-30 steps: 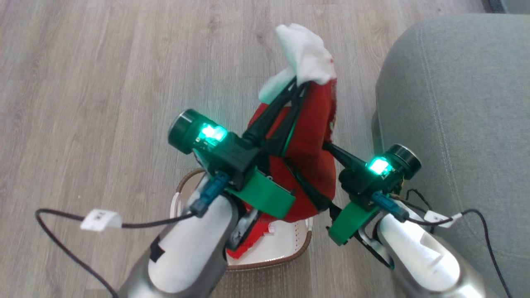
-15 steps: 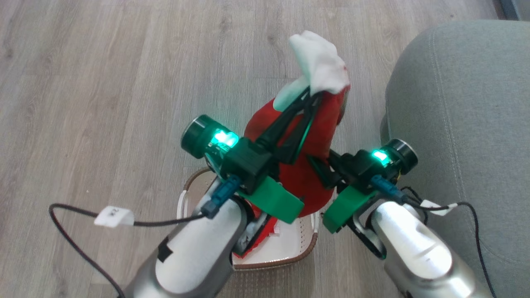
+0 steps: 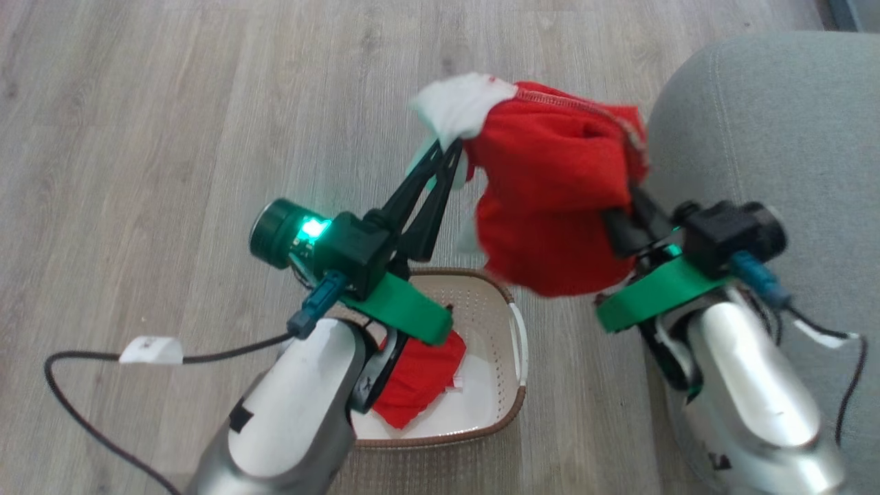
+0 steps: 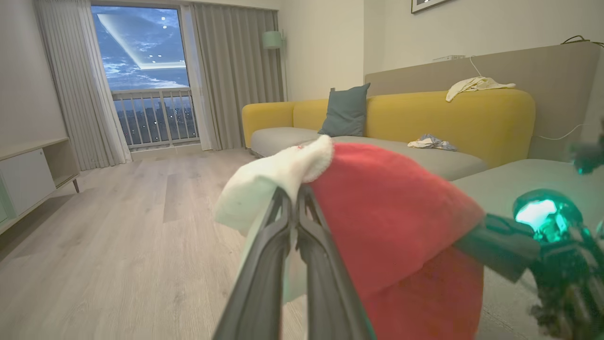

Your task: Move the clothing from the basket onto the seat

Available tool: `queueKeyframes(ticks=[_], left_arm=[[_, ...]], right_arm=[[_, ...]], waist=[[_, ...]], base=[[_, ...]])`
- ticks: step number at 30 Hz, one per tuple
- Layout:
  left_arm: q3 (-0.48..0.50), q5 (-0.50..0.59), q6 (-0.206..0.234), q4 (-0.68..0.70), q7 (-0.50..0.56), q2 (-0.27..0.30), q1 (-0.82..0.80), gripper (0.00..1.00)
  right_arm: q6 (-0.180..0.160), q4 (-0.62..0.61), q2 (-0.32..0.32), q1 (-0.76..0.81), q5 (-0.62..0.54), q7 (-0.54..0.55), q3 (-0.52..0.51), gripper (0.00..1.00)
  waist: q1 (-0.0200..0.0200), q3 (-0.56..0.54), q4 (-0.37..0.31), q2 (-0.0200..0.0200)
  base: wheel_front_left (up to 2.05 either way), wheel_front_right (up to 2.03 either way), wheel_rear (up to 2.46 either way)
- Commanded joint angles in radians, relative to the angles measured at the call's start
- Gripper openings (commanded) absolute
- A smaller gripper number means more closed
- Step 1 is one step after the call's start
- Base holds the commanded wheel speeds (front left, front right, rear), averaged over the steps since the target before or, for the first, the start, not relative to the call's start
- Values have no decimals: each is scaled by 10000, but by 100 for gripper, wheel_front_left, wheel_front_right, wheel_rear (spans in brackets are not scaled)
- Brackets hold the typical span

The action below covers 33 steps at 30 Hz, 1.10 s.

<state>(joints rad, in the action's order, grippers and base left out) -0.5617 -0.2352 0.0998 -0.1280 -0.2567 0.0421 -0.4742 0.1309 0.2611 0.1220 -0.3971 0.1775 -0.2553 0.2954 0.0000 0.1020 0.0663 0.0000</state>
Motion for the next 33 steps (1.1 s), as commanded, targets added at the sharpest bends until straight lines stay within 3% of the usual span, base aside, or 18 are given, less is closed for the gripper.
queueKeyframes(ticks=[1,7,19,20,21,22,23,33], left_arm=[[393,120,-143,195,-51,81,-153,0],[122,84,-633,-287,-51,81,196,0],[-719,-208,-1349,-1322,-51,81,519,0],[-747,-225,-1344,-1348,-51,81,542,17],[-761,-237,-1329,-1353,-51,81,565,42],[-769,-233,-1312,-1346,-51,81,584,74],[-768,-266,-1310,-1342,-51,81,620,100],[-365,-3,-1480,-954,-51,81,1096,100]], right_arm=[[-2,-589,-237,-162,48,-65,-159,0],[-2,-1224,-341,-3,112,-65,-655,0],[-2,-1155,-290,176,468,-65,-97,0],[-2,-1149,-281,180,480,-65,-74,0],[-2,-1141,-267,186,492,-65,-59,0],[-2,-1138,-247,192,504,-65,-53,0],[-2,-1137,-221,200,515,-65,-58,0],[-2,-1259,162,323,507,-65,-676,0]], waist=[[0,8,12,0],[0,-23,89,0],[0,-11,58,0],[0,3,52,0],[0,18,48,0],[0,33,45,0],[0,45,40,0],[0,102,78,0]], base=[[0,0,0],[0,0,0],[0,0,0],[0,0,0],[0,0,0],[0,0,0],[0,0,0],[0,0,0]])
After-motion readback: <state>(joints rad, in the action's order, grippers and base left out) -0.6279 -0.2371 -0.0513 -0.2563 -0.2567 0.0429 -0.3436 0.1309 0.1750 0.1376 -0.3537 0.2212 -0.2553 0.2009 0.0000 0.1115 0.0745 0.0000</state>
